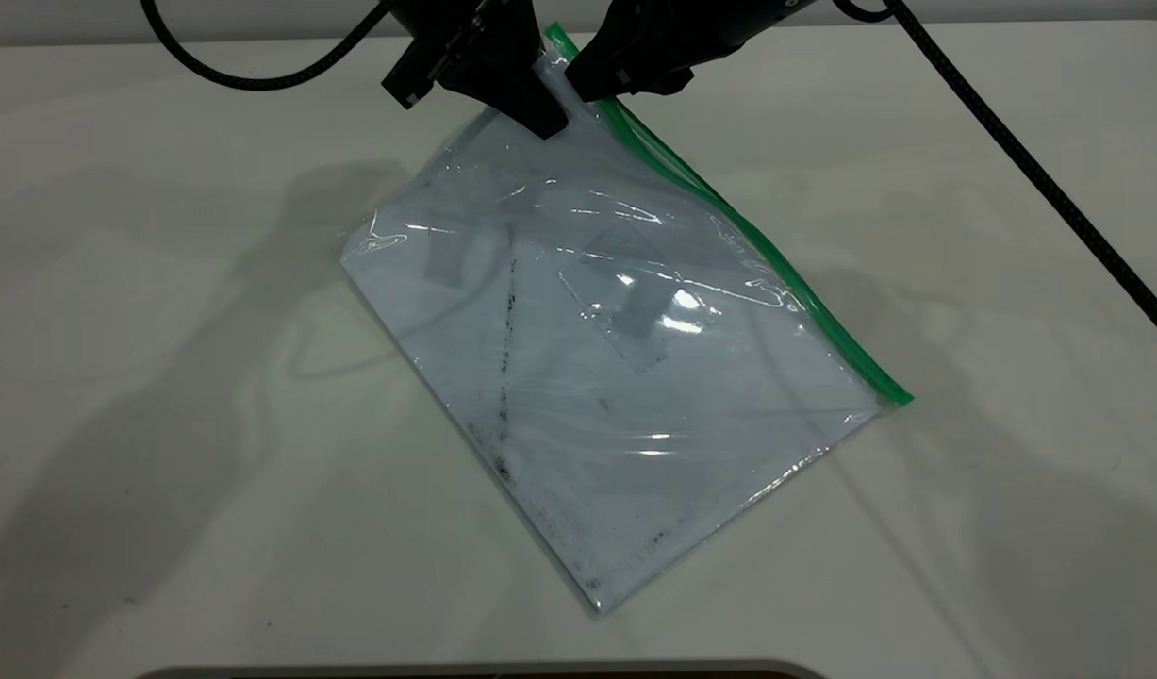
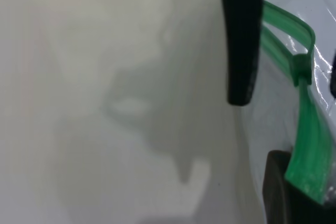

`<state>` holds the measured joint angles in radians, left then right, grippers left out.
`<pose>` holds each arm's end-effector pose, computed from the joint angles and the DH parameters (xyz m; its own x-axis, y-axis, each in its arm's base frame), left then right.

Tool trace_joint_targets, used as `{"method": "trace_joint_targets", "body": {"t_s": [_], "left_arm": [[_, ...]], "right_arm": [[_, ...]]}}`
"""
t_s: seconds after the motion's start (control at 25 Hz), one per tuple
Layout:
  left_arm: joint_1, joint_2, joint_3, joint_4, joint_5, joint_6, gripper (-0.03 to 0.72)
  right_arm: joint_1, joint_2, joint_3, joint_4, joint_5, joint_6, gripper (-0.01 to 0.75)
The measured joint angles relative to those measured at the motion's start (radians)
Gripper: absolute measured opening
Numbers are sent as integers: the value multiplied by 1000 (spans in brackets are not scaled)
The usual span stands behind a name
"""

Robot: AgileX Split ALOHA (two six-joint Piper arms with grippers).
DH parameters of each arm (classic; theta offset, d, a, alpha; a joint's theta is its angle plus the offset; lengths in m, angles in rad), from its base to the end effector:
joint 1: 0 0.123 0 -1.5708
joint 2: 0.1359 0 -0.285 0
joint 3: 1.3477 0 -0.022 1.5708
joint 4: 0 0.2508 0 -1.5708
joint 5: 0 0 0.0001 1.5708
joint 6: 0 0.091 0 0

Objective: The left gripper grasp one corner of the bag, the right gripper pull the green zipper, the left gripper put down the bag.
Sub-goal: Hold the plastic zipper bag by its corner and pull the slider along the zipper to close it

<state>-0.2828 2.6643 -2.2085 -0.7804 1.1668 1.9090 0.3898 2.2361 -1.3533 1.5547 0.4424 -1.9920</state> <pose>0.4851 -0.2023 0.0802 0.2884 0.7099 -0.6426 0.9560 -0.2516 0.1510 0.4042 0.2083 0.0984 -0.3397 -0.5548 -0.7595 -0.8426 0.5382 -0.0163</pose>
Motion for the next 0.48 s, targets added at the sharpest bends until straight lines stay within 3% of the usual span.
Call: {"method": "trace_joint_targets", "body": {"t_s": [0.16, 0.48], "left_arm": [[0, 0, 0, 0, 0, 0, 54], [0, 0, 0, 0, 0, 1, 54]], "right_arm": [[0, 0, 0, 1, 0, -1, 237], [0, 0, 0, 2, 0, 3, 227]]}}
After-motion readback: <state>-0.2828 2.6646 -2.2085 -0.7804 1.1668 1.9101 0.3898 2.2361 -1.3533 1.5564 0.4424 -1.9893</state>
